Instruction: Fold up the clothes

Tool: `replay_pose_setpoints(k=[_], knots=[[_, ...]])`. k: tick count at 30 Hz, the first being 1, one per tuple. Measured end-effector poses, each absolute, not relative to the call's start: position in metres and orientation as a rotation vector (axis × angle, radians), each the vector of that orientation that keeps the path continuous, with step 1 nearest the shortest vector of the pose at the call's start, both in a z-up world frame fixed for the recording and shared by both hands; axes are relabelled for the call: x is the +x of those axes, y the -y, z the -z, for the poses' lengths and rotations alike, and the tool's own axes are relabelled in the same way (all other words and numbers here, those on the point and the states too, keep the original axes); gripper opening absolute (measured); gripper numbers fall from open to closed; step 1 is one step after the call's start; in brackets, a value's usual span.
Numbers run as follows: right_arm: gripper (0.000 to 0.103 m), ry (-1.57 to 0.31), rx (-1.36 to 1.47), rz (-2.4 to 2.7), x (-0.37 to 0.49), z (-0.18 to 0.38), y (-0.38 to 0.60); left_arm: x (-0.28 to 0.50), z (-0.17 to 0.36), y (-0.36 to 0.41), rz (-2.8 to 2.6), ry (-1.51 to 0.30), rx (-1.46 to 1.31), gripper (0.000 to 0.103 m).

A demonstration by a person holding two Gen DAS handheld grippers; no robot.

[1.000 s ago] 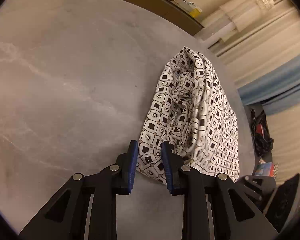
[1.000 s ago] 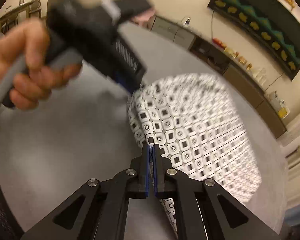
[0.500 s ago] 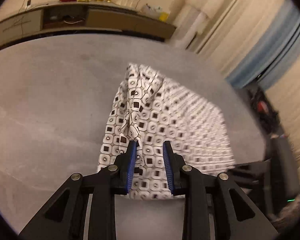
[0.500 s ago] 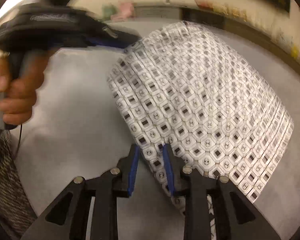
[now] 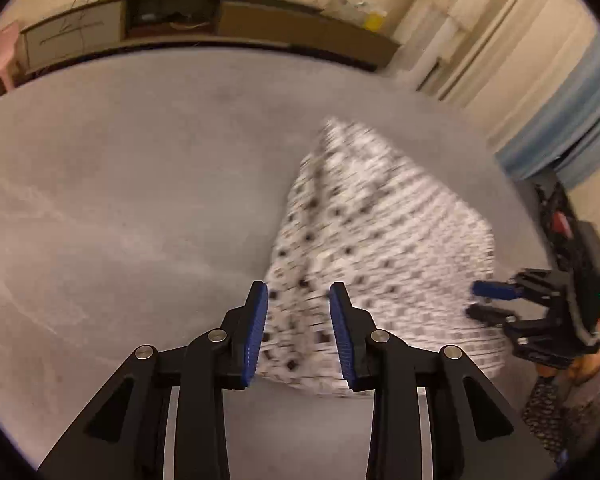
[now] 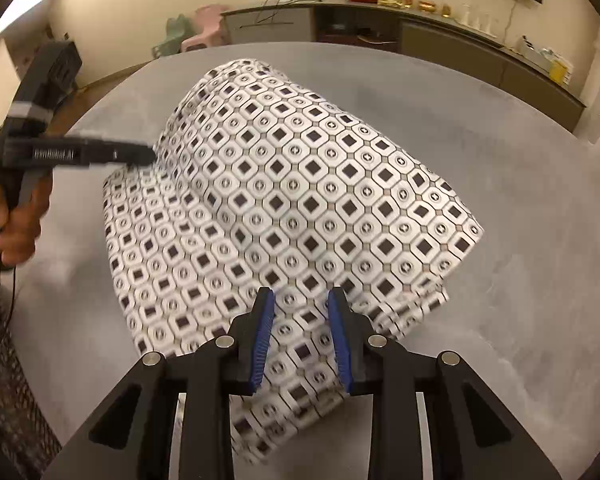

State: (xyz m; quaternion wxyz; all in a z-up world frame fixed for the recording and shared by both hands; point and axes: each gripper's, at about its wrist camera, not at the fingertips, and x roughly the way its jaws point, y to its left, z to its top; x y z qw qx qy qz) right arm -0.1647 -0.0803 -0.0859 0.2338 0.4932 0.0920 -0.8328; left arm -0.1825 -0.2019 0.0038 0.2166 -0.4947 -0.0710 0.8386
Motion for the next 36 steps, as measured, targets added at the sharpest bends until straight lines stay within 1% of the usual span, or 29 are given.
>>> replay_pose_setpoints(k=[1,2,3,4,5,10,11,12,13,14,15,17,19,20,21,23,25,26,28,29,30,32,33,34,35,36], knots=[[0.031,-0.277,1.326,2.280,-0.164,0.078,0.080,-0.181,-0.018,0.200,-2.320,0.195,-1.328,0.038],[0.037,-0.298,1.285,2.302,-0.168,0.068,0.079,-0.184,-0.031,0.193,-2.328,0.170,-1.291,0.043],[0.044,-0.318,1.241,2.329,-0.172,0.059,0.077,-0.194,-0.035,0.185,-2.340,0.147,-1.287,0.056],[0.060,-0.339,1.197,2.356,-0.176,0.049,0.075,-0.203,-0.040,0.177,-2.352,0.123,-1.283,0.067],[0.067,-0.364,1.163,2.388,-0.184,0.043,0.074,-0.213,-0.044,0.169,-2.363,0.097,-1.281,0.068],[0.066,-0.450,1.170,2.391,-0.215,0.056,0.063,-0.273,-0.007,0.118,-2.359,-0.164,-1.436,0.068],[0.059,-0.428,1.172,2.376,-0.216,0.061,0.064,-0.284,0.000,0.109,-2.358,-0.216,-1.462,0.068],[0.055,-0.413,1.183,2.364,-0.217,0.065,0.065,-0.288,0.006,0.106,-2.365,-0.257,-1.464,0.063],[0.051,-0.402,1.196,2.354,-0.218,0.067,0.067,-0.290,0.009,0.109,-2.375,-0.261,-1.466,0.040],[0.050,-0.392,1.210,2.344,-0.219,0.069,0.068,-0.297,0.012,0.115,-2.377,-0.210,-1.493,0.034],[0.048,-0.409,1.213,2.336,-0.218,0.067,0.071,-0.303,0.015,0.126,-2.367,-0.092,-1.516,0.033],[0.041,-0.434,1.212,2.323,-0.216,0.062,0.074,-0.311,0.018,0.152,-2.353,0.121,-1.547,0.033],[0.041,-0.418,1.213,2.318,-0.212,0.057,0.073,-0.312,0.021,0.178,-2.358,0.311,-1.565,0.031],[0.041,-0.414,1.214,2.319,-0.208,0.055,0.072,-0.311,0.021,0.193,-2.365,0.423,-1.563,0.028],[0.041,-0.411,1.214,2.320,-0.204,0.053,0.071,-0.310,0.021,0.208,-2.415,0.490,-1.564,0.018],[0.041,-0.407,1.213,2.324,-0.199,0.049,0.069,-0.308,0.020,0.229,-2.462,0.551,-1.586,0.018],[0.041,-0.405,1.211,2.328,-0.200,0.044,0.067,-0.306,0.015,0.224,-2.427,0.530,-1.567,0.018],[0.041,-0.408,1.208,2.330,-0.198,0.042,0.067,-0.305,0.010,0.211,-2.395,0.482,-1.541,0.022],[0.041,-0.415,1.201,2.335,-0.191,0.038,0.068,-0.306,0.003,0.182,-2.354,0.374,-1.505,0.042],[0.041,-0.414,1.198,2.333,-0.187,0.039,0.065,-0.308,0.000,0.167,-2.344,0.313,-1.494,0.045],[0.041,-0.412,1.196,2.329,-0.184,0.041,0.062,-0.310,-0.002,0.152,-2.334,0.253,-1.486,0.047],[0.041,-0.407,1.191,2.321,-0.177,0.046,0.054,-0.321,0.014,0.140,-2.351,0.154,-1.583,0.047],[0.041,-0.404,1.188,2.317,-0.173,0.048,0.050,-0.327,0.022,0.135,-2.357,0.103,-1.632,0.040],[0.041,-0.402,1.186,2.313,-0.170,0.050,0.046,-0.333,0.029,0.130,-2.365,0.054,-1.679,0.037],[0.041,-0.399,1.183,2.309,-0.167,0.052,0.042,-0.336,0.031,0.140,-2.419,0.041,-1.709,0.036],[0.041,-0.397,1.181,2.305,-0.163,0.054,0.038,-0.340,0.033,0.150,-2.473,0.028,-1.739,0.024]])
